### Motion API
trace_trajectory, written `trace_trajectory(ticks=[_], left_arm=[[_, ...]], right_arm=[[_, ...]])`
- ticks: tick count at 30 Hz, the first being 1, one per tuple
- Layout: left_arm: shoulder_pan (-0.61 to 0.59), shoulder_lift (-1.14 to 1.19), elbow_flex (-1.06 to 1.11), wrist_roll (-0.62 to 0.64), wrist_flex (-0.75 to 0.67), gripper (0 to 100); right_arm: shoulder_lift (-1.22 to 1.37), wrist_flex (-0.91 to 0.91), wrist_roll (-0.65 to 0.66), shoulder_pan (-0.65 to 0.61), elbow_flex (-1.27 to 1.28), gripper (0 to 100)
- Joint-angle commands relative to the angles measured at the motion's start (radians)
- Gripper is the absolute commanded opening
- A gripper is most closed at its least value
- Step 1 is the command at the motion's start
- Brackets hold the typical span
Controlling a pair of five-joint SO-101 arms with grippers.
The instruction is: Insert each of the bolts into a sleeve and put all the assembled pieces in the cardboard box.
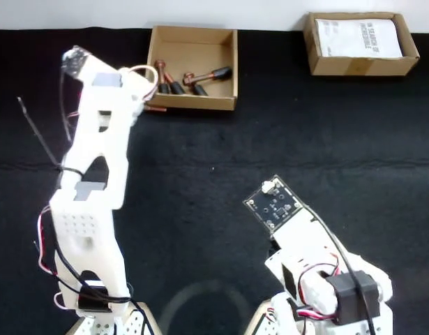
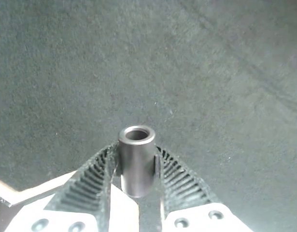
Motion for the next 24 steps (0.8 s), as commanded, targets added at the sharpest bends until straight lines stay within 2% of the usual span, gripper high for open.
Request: trace_trajectory(ticks=[1, 7, 17, 24], left_arm=[[0.015, -0.012, -0.041, 0.049, 0.008, 24], [-0.03, 0.038, -0.044, 0.061, -0.032, 18], [-0.061, 0.142, -0.045, 0.063, -0.08, 18], [-0.059, 0.142, -0.045, 0.057, -0.196, 18]], right_arm=[[-0.013, 0.008, -0.003, 0.012, -0.001, 0.8], [-0.013, 0.007, -0.002, 0.01, 0.001, 0.8], [-0.008, 0.005, -0.002, 0.01, 0.001, 0.8], [-0.007, 0.002, 0.0, 0.007, 0.001, 0.8]])
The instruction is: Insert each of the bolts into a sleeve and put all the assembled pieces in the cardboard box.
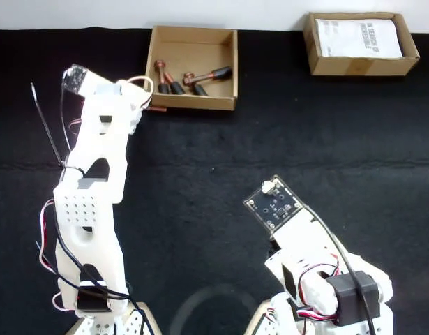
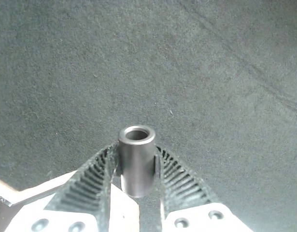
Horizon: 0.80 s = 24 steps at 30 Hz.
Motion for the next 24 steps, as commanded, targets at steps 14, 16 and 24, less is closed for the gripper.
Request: trace_trajectory(ticks=[14, 16, 24], left_arm=[[-0.028, 0.205, -0.228, 0.003, -0.086, 18], [-0.028, 0.24, -0.286, 0.003, -0.064, 18], [-0.025, 0.371, -0.536, -0.046, 0.072, 2]], right_arm=[[-0.005, -0.031, 0.0, 0.01, 0.002, 0.8], [-0.005, -0.038, 0.0, 0.01, 0.002, 0.8], [-0.005, -0.087, 0.0, 0.01, 0.064, 0.8]])
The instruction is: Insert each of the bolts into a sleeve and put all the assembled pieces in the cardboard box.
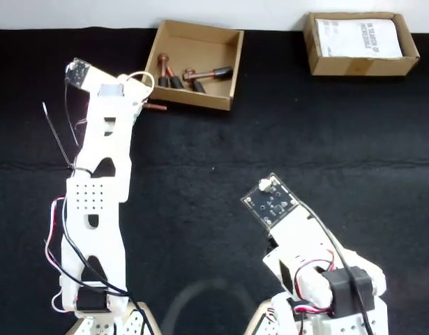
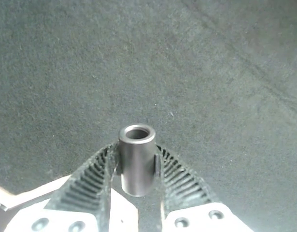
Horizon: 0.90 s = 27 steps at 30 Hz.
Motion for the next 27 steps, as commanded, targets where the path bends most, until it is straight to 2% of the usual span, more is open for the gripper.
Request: trace_trajectory(ticks=[1, 8, 14, 20, 24, 27], left_arm=[[-0.007, 0.042, -0.12, -0.074, 0.044, 0], [0.024, 0.111, -0.28, -0.101, 0.176, 1], [0.099, 0.113, -0.367, -0.325, 0.31, 1], [0.183, 0.113, -0.665, -0.594, 0.528, 1], [0.217, 0.042, -0.7, -0.723, 0.591, 1], [0.223, -0.027, -0.7, -0.764, 0.657, 1]], right_arm=[[-0.005, -0.038, 0.0, 0.01, 0.007, 0.8], [-0.005, -0.081, -0.002, 0.012, 0.01, 0.8], [-0.013, -0.18, -0.002, 0.059, 0.139, 0.8], [-0.013, -0.521, -0.008, 0.262, 0.291, 0.8], [-0.013, -0.757, -0.012, 0.286, 0.4, 0.8], [-0.013, -0.885, -0.11, 0.286, 0.453, 0.8]])
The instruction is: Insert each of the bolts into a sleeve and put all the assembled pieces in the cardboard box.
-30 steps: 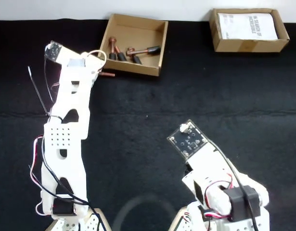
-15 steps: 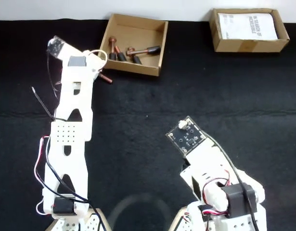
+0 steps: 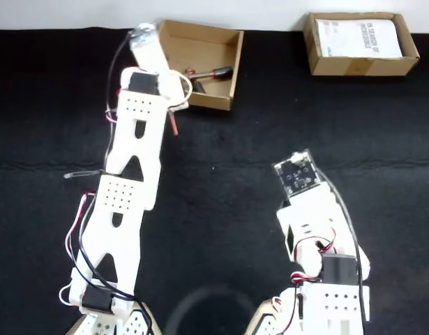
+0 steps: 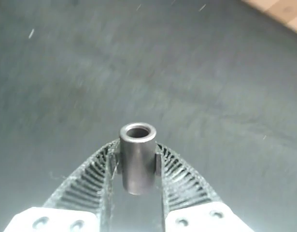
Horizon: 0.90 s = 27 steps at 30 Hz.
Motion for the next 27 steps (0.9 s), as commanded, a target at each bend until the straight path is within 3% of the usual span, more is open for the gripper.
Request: trace_trajectory(ticks=[1, 8, 13, 23, 27], left_arm=[[0.016, -0.142, -0.054, -0.043, 0.06, 1], [0.031, -0.305, -0.054, -0.048, 0.153, 1], [0.081, -0.492, -0.048, -0.141, 0.155, 1], [0.108, -0.812, -0.045, -0.259, 0.161, 1], [0.107, -0.951, -0.012, -0.265, 0.163, 1]], right_arm=[[-0.012, -0.162, -0.129, 0.015, 0.039, 0.8], [-0.012, -0.291, -0.499, -0.005, 0.056, 0.8], [-0.013, -0.332, -0.776, -0.082, 0.056, 0.8], [-0.087, -0.334, -0.798, -0.108, 0.008, 0.8], [-0.229, -0.329, -0.713, -0.156, 0.013, 0.8]])
